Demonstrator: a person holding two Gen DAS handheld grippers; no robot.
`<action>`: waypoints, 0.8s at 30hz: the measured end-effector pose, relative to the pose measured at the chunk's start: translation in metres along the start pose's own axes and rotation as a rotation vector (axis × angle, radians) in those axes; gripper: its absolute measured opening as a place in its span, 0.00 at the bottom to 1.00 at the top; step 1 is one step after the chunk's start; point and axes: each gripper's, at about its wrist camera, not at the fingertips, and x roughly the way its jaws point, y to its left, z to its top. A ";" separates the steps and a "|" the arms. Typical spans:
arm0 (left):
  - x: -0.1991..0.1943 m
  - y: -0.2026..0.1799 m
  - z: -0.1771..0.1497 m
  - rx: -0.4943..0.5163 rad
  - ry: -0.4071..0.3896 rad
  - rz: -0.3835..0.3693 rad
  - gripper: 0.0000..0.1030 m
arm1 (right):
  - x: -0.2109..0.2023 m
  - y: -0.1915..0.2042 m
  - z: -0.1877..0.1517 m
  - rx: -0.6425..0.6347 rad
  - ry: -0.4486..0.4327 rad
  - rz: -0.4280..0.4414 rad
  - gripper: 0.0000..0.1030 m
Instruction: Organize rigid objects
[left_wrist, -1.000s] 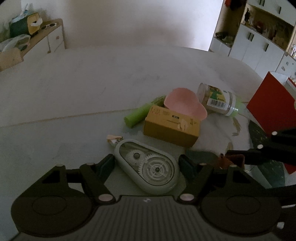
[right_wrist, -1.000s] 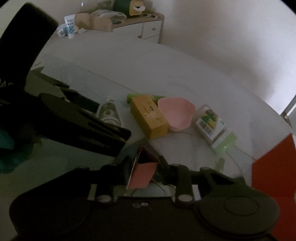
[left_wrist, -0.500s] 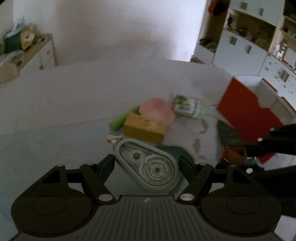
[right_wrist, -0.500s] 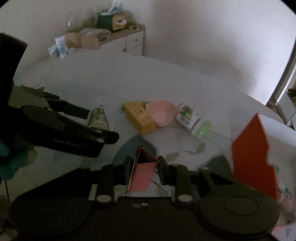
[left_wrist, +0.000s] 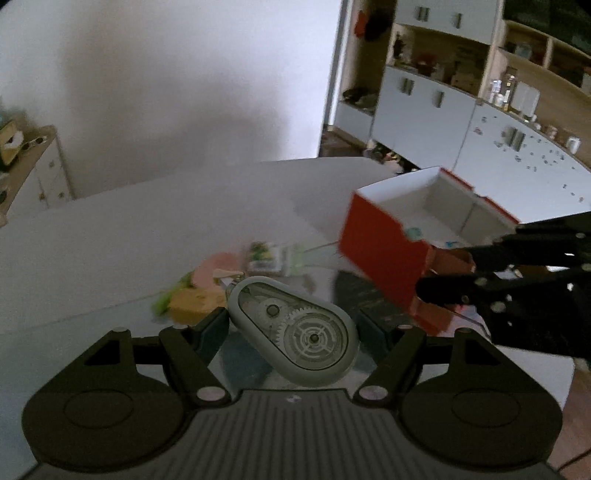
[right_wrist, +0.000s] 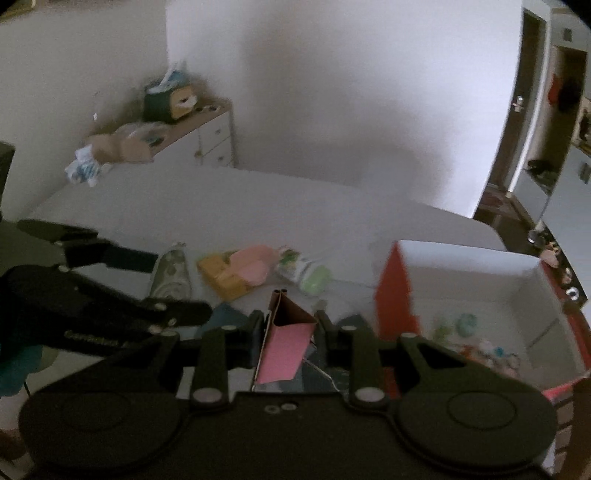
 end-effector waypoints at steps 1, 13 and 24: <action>-0.001 -0.008 0.004 0.006 0.000 -0.013 0.74 | -0.004 -0.006 0.001 0.006 -0.006 -0.005 0.27; 0.010 -0.089 0.040 0.057 -0.033 -0.049 0.74 | -0.036 -0.088 -0.007 0.060 -0.071 -0.053 0.27; 0.049 -0.160 0.061 0.101 -0.016 -0.056 0.74 | -0.043 -0.169 -0.024 0.095 -0.075 -0.084 0.27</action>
